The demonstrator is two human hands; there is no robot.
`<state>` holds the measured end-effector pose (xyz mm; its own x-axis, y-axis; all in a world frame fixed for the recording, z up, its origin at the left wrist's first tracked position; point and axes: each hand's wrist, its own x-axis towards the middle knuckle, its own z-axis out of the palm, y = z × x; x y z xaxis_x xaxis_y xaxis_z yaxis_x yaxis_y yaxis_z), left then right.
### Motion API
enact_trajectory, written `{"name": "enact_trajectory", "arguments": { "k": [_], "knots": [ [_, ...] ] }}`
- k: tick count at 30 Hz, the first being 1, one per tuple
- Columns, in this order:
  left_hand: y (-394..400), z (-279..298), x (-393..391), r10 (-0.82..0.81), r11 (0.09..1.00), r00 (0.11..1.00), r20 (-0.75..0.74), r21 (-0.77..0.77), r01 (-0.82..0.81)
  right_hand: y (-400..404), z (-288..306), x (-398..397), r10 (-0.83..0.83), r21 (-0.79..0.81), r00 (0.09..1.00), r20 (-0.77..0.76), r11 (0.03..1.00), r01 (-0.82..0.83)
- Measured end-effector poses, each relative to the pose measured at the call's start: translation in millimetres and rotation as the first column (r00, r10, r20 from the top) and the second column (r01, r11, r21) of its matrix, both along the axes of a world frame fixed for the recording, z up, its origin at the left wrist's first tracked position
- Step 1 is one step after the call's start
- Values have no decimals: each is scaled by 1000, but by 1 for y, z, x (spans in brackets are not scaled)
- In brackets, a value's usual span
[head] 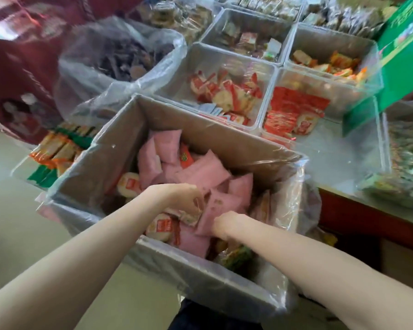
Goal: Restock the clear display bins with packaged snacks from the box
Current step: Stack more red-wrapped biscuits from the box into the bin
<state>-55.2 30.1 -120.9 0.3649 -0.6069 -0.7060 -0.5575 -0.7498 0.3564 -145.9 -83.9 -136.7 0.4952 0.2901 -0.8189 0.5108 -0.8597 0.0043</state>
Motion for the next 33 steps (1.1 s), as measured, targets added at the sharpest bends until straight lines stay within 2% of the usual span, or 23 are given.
{"name": "enact_trajectory", "arguments": {
  "k": [2,4,5,7,9,10,13,15,18,20,22,24,27,28,30,32,33],
  "knots": [
    [-2,1,-5,2,998,997,-83,69,4,-4,15,13,-113,59,993,-17,992,114],
    [-7,9,-8,-20,993,992,-126,116,35,-12,31,35,-302,187,952,-43,934,304],
    [-11,13,-8,-25,991,991,-130,127,42,-19,40,44,-330,239,943,-46,913,331],
    [-19,22,-4,-16,988,989,-146,148,38,-30,54,45,-354,217,930,-100,904,367],
    [-26,26,2,-26,985,996,-89,165,40,-33,60,25,-314,77,944,-104,944,322],
    [-29,26,4,-35,984,998,-46,174,43,-33,58,14,-265,53,964,-32,962,267],
    [-35,14,-1,-53,977,998,-21,208,56,-19,27,-13,-129,84,985,112,989,120],
    [-37,6,-7,-55,976,997,-48,210,64,-10,14,-21,-15,90,996,89,996,6],
    [-33,6,-11,-24,971,990,-140,231,56,-22,17,-2,-280,209,959,-34,937,281],
    [-36,14,-9,16,978,983,-183,209,23,-44,37,26,-378,298,923,-71,875,381],
    [-46,27,-1,65,990,992,-112,129,-50,-76,60,47,-517,389,853,-70,773,501],
    [-69,45,8,137,990,990,-41,-34,-139,-114,93,55,-618,463,782,-80,672,578],
    [-124,84,7,224,939,972,-75,-250,-236,-171,141,38,-725,550,673,-144,507,664],
    [-148,96,2,228,921,969,-92,-304,-246,-190,151,28,-745,565,656,-123,491,664],
    [-204,118,-14,234,872,967,-98,-418,-254,-232,163,5,-771,585,632,81,550,596],
    [-268,129,-37,270,801,961,-64,-539,-261,-285,171,-25,-774,583,544,323,616,531],
    [-301,132,-51,302,746,950,-77,-601,-286,-315,174,-42,-782,576,486,390,619,533]
  ]
}}
